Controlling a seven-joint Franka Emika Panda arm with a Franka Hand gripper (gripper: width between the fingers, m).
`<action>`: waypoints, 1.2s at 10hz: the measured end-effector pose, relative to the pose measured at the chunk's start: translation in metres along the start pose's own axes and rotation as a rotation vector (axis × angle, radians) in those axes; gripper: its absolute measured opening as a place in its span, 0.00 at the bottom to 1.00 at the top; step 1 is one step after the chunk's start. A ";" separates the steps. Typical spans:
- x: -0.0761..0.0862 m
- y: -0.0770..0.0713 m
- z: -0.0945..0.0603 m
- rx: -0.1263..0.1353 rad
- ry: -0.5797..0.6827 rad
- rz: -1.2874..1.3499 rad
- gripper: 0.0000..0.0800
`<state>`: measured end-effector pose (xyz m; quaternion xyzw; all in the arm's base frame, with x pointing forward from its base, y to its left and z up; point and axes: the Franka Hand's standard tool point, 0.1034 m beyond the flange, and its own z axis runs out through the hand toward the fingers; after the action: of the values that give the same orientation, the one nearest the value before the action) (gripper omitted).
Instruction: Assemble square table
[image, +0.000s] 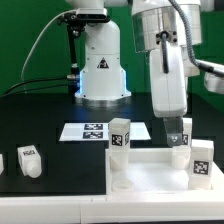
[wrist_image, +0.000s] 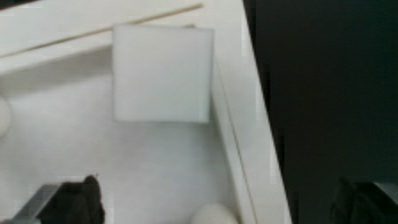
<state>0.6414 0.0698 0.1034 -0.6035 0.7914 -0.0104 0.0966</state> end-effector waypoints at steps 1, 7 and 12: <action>-0.001 0.001 0.002 -0.003 0.001 -0.003 0.81; 0.030 -0.008 -0.012 0.008 0.000 -0.259 0.81; 0.052 -0.019 -0.024 0.029 0.009 -0.629 0.81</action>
Offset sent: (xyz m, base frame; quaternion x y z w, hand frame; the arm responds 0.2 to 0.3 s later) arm 0.0000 0.0000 0.0000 0.0000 0.0000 0.0000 1.0000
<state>0.6421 0.0120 0.1224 -0.8171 0.5662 -0.0537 0.0939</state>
